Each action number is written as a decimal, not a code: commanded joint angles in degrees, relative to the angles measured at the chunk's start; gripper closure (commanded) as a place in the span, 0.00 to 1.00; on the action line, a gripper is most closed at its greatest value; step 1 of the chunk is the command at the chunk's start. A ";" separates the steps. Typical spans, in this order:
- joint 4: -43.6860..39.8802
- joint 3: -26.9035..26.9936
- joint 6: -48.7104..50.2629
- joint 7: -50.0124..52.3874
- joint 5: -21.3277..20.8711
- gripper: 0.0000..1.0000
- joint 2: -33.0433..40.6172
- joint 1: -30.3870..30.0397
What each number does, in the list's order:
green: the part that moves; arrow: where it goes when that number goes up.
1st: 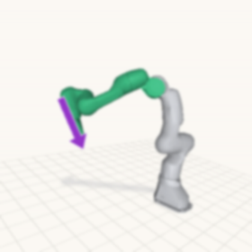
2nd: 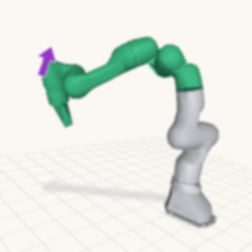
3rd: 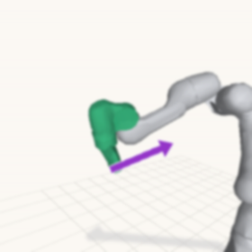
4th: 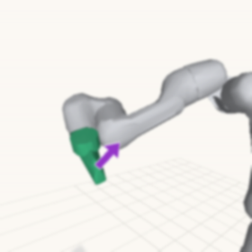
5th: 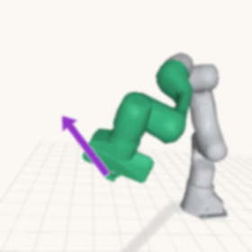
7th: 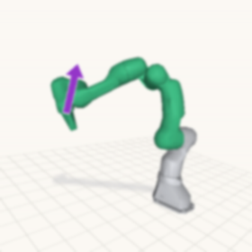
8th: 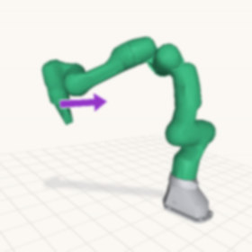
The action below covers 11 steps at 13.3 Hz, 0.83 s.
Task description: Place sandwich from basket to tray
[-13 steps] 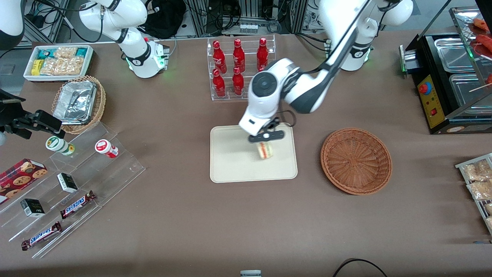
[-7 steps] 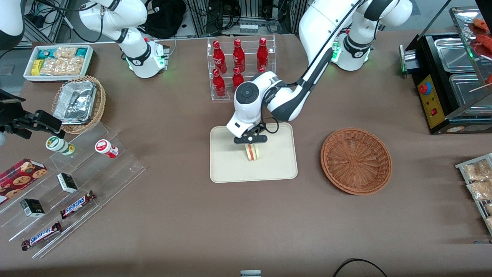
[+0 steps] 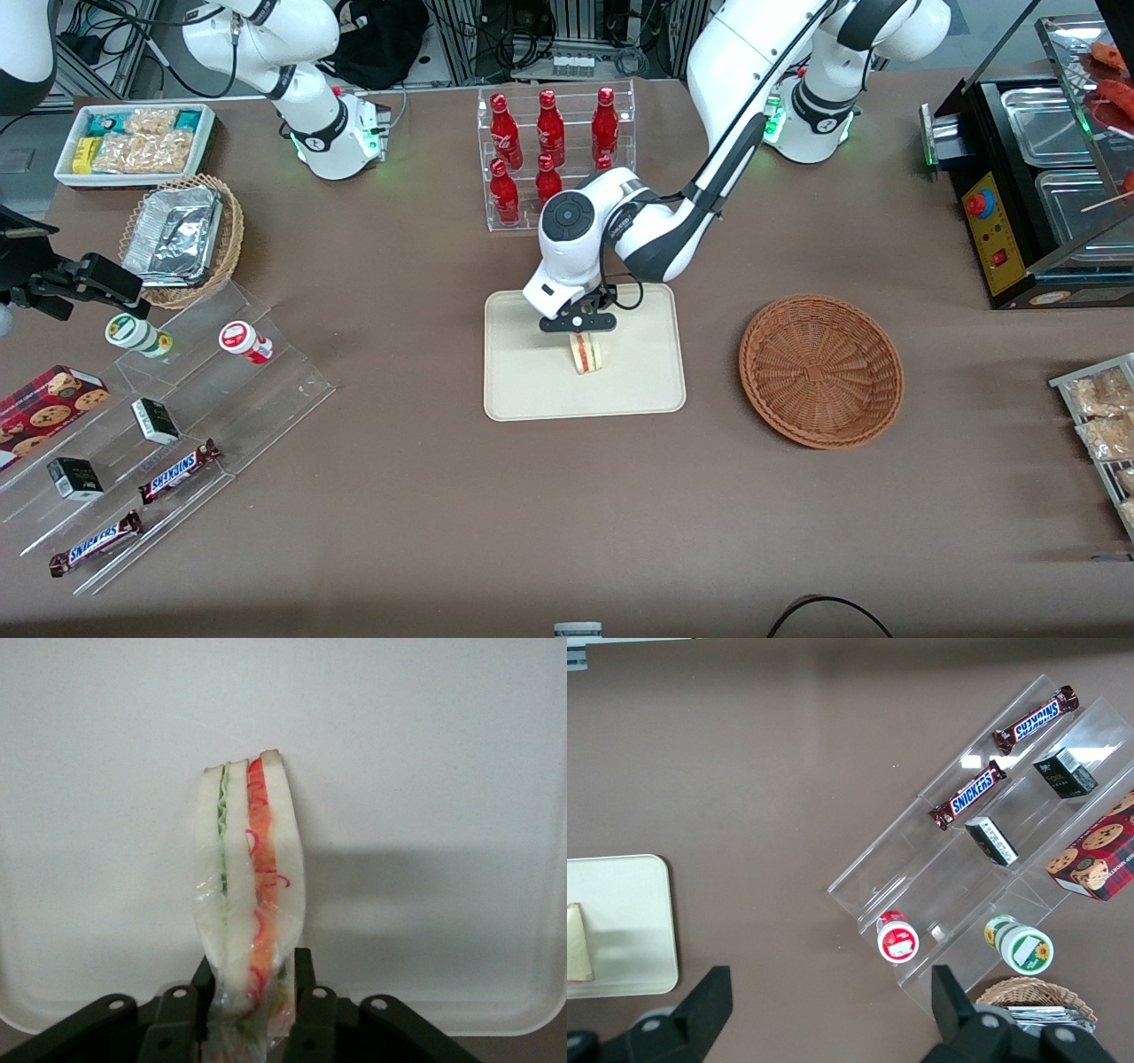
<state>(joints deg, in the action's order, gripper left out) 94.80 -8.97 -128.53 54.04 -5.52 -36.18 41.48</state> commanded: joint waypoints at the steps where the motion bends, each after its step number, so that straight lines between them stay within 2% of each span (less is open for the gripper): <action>1: -0.76 0.53 5.36 1.06 -0.54 0.00 4.07 0.54; 3: -0.67 0.88 14.48 1.24 0.16 0.00 11.00 -0.69; 7: -0.32 0.89 31.81 -2.25 1.30 0.00 25.86 -12.17; 11: 0.64 0.97 46.24 -25.16 3.50 0.00 36.94 -27.55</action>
<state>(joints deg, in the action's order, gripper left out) 91.70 -7.30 -84.78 36.99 -3.74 -4.29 19.78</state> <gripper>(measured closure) 0.000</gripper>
